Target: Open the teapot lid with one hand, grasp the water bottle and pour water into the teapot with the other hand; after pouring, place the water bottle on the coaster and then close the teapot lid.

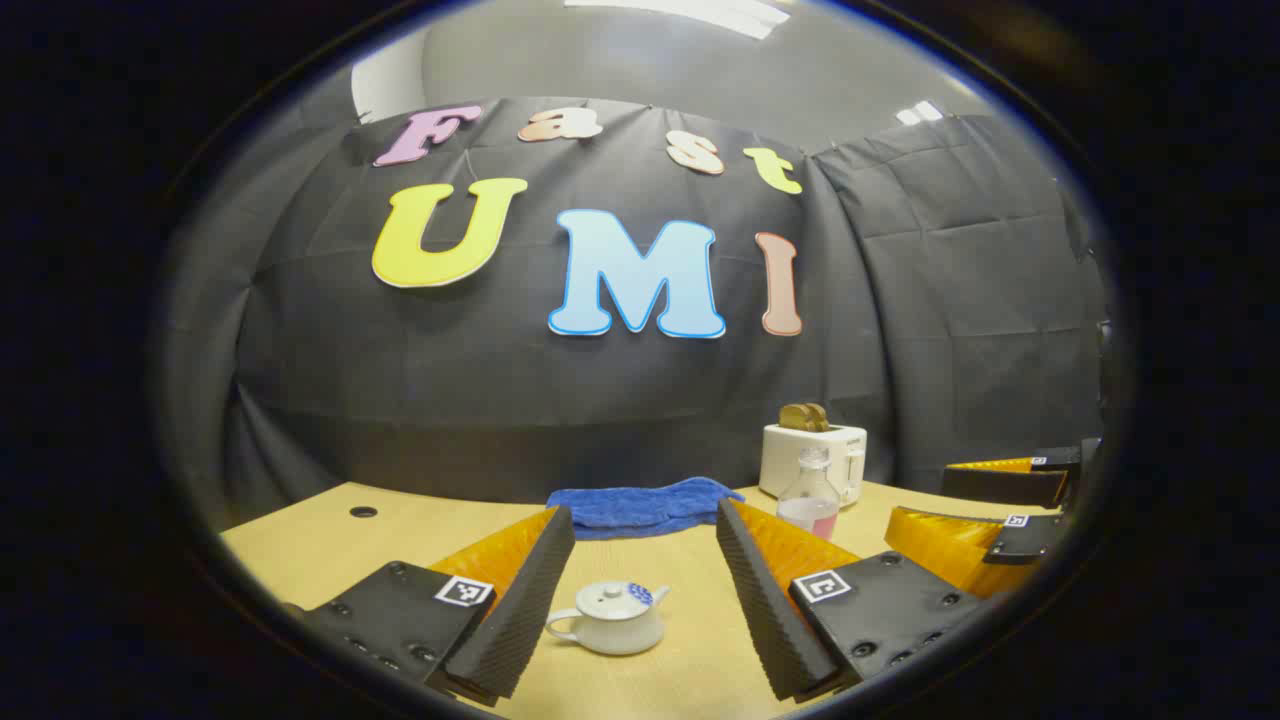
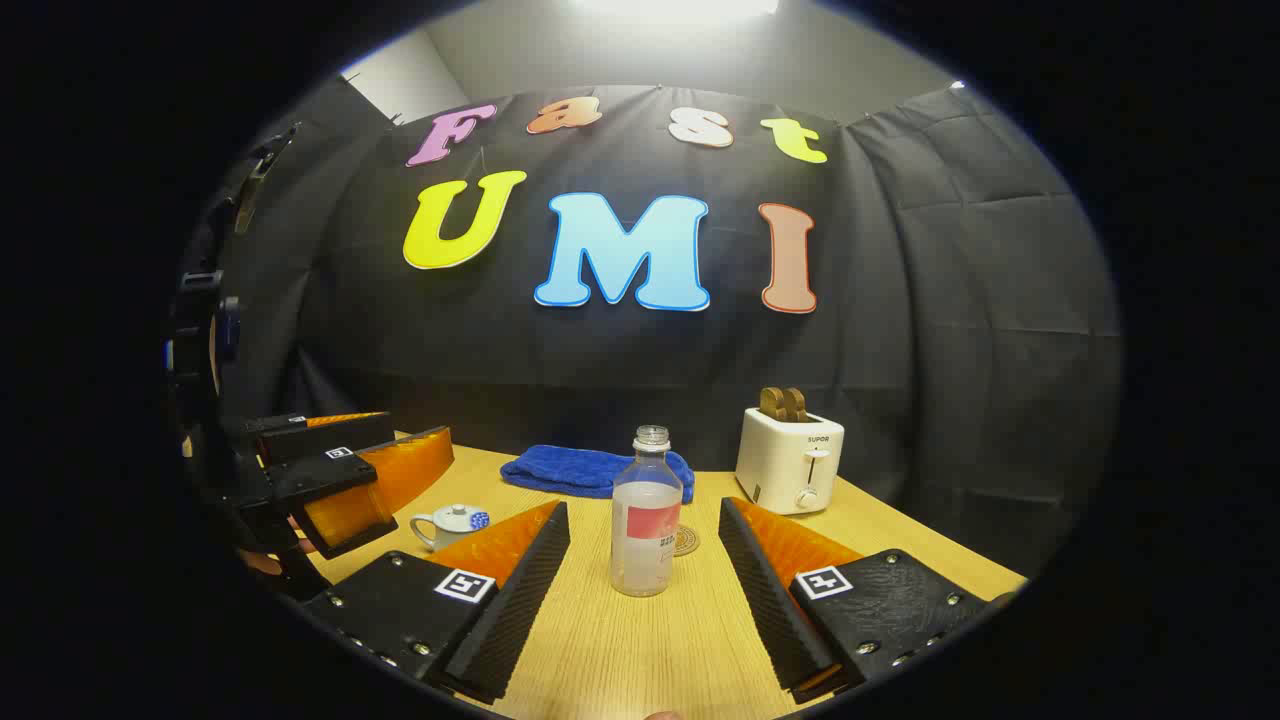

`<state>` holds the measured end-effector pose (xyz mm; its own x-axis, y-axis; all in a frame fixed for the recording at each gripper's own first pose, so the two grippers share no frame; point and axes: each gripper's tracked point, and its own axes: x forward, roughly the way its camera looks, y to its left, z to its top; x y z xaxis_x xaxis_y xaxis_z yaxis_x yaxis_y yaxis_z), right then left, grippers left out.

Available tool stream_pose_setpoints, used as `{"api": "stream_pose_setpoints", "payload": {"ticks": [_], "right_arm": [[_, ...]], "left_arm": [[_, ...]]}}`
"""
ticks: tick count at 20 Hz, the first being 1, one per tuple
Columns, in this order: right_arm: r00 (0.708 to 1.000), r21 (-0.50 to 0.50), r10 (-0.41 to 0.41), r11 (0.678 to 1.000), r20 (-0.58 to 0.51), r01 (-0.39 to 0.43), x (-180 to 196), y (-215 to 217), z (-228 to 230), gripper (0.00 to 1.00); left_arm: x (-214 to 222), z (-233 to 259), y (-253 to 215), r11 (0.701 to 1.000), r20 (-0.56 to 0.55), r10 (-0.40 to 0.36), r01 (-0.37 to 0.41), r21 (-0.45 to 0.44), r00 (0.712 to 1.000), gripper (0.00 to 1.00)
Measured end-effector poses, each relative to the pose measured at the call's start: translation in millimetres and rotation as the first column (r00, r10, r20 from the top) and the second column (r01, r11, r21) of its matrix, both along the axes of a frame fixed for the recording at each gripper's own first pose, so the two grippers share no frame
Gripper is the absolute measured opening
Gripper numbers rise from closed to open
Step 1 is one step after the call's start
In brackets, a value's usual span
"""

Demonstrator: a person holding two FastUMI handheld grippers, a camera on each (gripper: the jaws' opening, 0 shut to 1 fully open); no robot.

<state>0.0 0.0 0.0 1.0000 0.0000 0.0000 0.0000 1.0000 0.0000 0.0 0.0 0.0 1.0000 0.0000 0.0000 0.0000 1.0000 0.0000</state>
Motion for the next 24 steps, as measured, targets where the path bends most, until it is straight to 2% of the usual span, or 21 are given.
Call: {"api": "stream_pose_setpoints", "payload": {"ticks": [15,20,24], "right_arm": [[1.000,0.011,0.013,1.000,-0.006,-0.013,4.5,5.2,-4.3,0.94],[0.999,0.019,0.037,0.999,-0.034,-0.036,24.7,8.3,-6.0,0.94],[0.997,-0.039,0.002,0.999,-0.073,-0.005,49.4,-0.7,-7.1,0.94]], "left_arm": [[2.4,-5.7,-1.2,1.000,-0.020,-0.005,0.005,-0.005,1.000,0.95],[11.9,-24.3,-4.1,0.999,-0.069,-0.034,0.033,-0.019,0.997,0.95],[25.9,-42.2,5.1,0.999,-0.116,-0.029,0.027,-0.023,0.993,0.95]]}}
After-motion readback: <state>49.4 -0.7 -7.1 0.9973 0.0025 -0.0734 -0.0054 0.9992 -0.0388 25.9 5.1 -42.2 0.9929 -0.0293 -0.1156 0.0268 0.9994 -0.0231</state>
